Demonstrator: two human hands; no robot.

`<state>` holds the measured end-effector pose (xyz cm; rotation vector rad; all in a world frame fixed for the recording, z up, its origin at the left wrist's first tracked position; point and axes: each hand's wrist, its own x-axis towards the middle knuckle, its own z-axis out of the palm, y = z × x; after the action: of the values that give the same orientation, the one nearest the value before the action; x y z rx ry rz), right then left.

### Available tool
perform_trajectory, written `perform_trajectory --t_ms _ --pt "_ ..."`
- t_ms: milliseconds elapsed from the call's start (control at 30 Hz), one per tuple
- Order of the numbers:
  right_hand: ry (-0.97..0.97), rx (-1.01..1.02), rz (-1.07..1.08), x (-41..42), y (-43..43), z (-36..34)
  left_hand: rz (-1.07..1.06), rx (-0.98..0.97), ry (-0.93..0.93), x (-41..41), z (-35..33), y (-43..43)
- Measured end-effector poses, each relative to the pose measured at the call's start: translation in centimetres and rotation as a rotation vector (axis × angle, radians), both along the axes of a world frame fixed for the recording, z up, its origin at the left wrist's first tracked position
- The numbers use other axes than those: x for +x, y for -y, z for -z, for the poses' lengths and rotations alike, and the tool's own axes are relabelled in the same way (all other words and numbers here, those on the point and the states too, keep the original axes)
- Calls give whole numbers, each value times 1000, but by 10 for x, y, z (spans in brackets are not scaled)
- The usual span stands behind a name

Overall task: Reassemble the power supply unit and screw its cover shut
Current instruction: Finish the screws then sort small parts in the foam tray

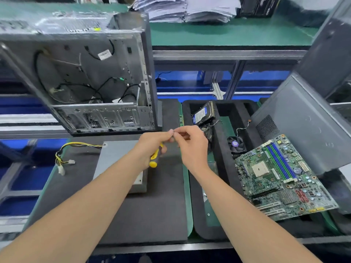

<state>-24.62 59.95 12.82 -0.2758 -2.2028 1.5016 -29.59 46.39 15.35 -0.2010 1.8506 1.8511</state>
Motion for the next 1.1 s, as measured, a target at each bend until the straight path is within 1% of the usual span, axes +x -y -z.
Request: perform_trajectory --t_ms 67,100,167,200,300,333,433,567,700,767,833,867,933,1000,1100 --pt "-56 45 -28 -2 13 -8 37 110 156 -4 -11 17" --pt "-74 50 -36 -2 20 -12 43 157 204 -5 -15 25" --pt "-100 32 -72 -3 35 -18 4 207 239 -7 -22 41" --pt "-117 50 -133 -2 42 -22 -30 214 243 -8 -25 47" --pt "-171 245 -462 1 61 -29 -112 212 278 -11 -33 63" --pt "-164 289 -534 0 66 -31 -133 223 310 -12 -35 69" --pt "-157 290 -565 -3 76 -36 -141 250 387 -12 -41 83" --pt "-165 448 -625 -7 84 -39 -159 240 460 -9 -41 89" --pt "-161 490 -625 -9 85 -40 -182 266 450 -11 -35 87" --pt "-104 397 -555 -7 86 -39 -244 318 478 -12 -31 86" --pt "-76 146 -440 -6 88 -41 -275 372 468 -12 -26 87" --pt "-103 19 -368 -7 87 -42 -277 386 451 -12 -23 89" --pt "-169 -143 -248 -9 84 -47 -281 414 422 -11 -14 94" --pt "-198 -221 -205 -12 80 -51 -281 489 404 -8 -6 99" --pt "-201 -238 -196 -12 78 -52 -265 590 367 -2 -2 99"
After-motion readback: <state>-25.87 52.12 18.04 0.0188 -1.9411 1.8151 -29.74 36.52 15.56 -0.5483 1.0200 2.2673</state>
